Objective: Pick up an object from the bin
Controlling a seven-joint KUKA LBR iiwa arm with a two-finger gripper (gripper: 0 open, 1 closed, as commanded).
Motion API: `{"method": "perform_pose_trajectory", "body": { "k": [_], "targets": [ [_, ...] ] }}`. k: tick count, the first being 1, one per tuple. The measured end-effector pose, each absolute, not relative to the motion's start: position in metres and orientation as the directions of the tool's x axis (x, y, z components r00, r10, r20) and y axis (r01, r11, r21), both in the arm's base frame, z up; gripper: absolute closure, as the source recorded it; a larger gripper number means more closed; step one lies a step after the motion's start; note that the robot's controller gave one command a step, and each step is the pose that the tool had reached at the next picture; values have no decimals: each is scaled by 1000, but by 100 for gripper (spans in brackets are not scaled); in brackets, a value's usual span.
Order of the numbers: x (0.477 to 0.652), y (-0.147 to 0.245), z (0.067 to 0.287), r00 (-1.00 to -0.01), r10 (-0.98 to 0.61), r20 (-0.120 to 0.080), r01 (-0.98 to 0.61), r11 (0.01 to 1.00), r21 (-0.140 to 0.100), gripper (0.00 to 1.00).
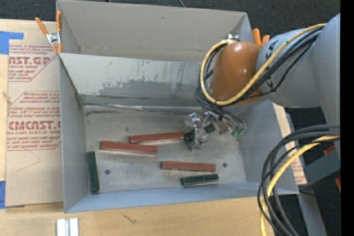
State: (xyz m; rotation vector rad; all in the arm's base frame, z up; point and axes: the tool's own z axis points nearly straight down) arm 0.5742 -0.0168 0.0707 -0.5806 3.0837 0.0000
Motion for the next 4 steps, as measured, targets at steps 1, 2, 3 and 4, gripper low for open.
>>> {"method": "perform_pose_trajectory", "body": {
  "k": [1, 2, 3, 4],
  "targets": [
    [573, -62, 173, -952, -306, -3, -306, 952, 0, 100],
    [573, -62, 173, -952, -306, -3, -306, 952, 0, 100],
    [550, -93, 80, -951, -309, -6, -309, 951, -1, 0],
    [547, -96, 70, -951, -308, -1, -308, 951, 0, 100]
  ]
}}
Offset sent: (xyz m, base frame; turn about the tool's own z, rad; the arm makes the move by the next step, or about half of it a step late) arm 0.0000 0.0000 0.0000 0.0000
